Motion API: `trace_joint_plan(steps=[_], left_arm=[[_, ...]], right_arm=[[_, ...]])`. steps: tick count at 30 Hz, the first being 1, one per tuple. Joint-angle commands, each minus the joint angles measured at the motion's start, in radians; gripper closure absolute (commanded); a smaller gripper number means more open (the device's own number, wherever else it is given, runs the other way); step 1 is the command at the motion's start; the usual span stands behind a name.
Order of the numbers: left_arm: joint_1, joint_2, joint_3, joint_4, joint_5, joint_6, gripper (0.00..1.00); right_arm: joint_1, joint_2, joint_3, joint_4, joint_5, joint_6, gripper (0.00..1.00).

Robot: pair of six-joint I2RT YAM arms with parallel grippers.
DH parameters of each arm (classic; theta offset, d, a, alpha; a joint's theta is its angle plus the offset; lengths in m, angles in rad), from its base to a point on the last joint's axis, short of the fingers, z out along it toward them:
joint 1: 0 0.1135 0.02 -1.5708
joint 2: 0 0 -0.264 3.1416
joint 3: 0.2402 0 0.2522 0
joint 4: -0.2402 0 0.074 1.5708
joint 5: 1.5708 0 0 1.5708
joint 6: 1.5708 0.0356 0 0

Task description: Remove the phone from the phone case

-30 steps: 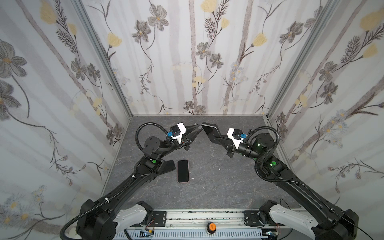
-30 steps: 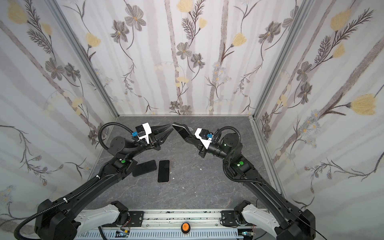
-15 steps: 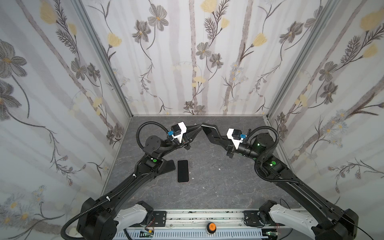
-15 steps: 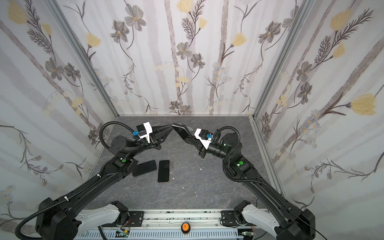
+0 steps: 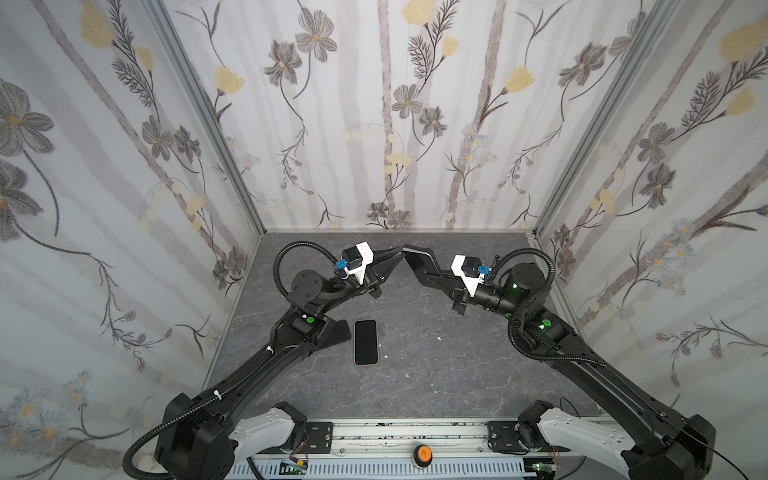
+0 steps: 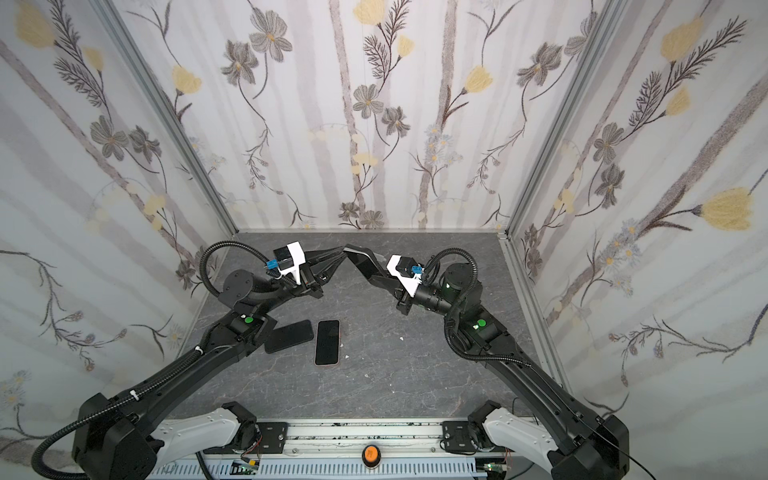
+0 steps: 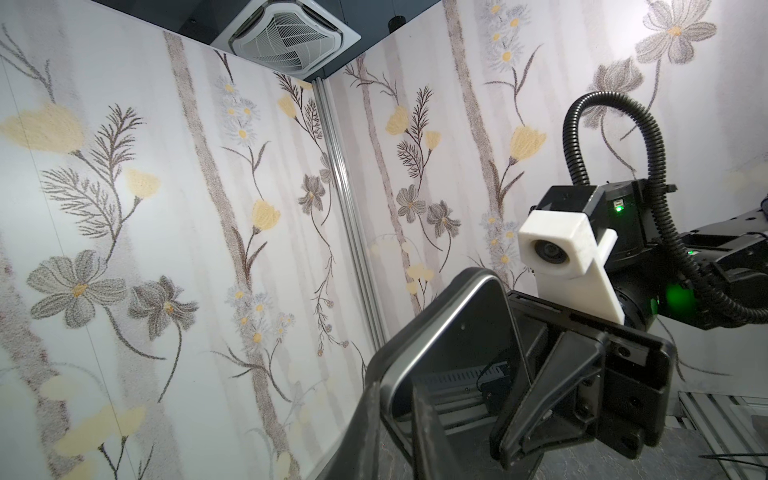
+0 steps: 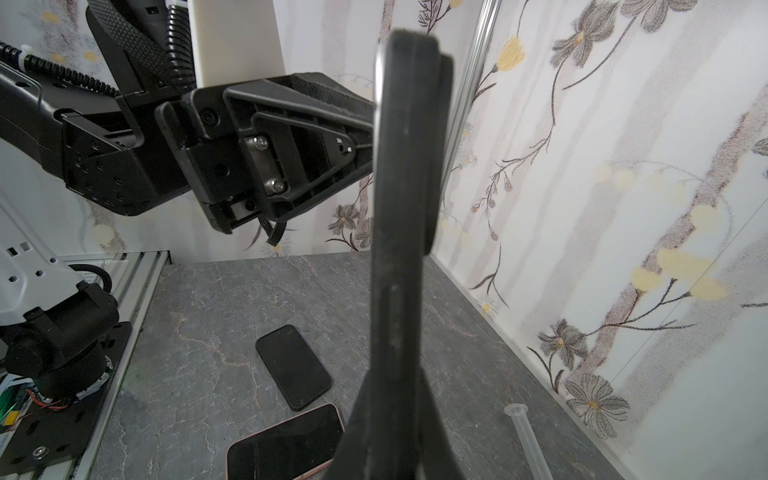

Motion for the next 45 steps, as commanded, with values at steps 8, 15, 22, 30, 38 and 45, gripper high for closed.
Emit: trace_joint_plan(steps=[8,15,22,30,38,45], left_arm=[[0.011,0.033,0.036,-0.005,0.198,-0.065,0.8],[0.044,0.057,0.057,-0.014,0.329,-0.125,0.79],[0.083,0.066,0.07,-0.013,0.477,-0.193,0.79],[0.098,0.079,0.082,-0.014,0.567,-0.246,0.78],[0.112,0.129,0.163,-0.011,0.648,-0.324,0.79],[0.109,0.151,0.202,-0.009,0.68,-0.344,0.79]], right_arm=[[0.008,0.022,0.032,-0.032,-0.186,-0.063,1.0],[0.005,0.023,0.036,-0.033,-0.207,-0.062,1.0],[-0.033,0.017,0.036,0.001,-0.228,-0.017,1.0],[-0.056,0.02,0.045,-0.006,-0.273,-0.038,1.0],[-0.06,0.049,0.102,-0.097,-0.366,-0.111,1.0],[-0.061,0.083,0.128,-0.106,-0.418,-0.109,1.0]])
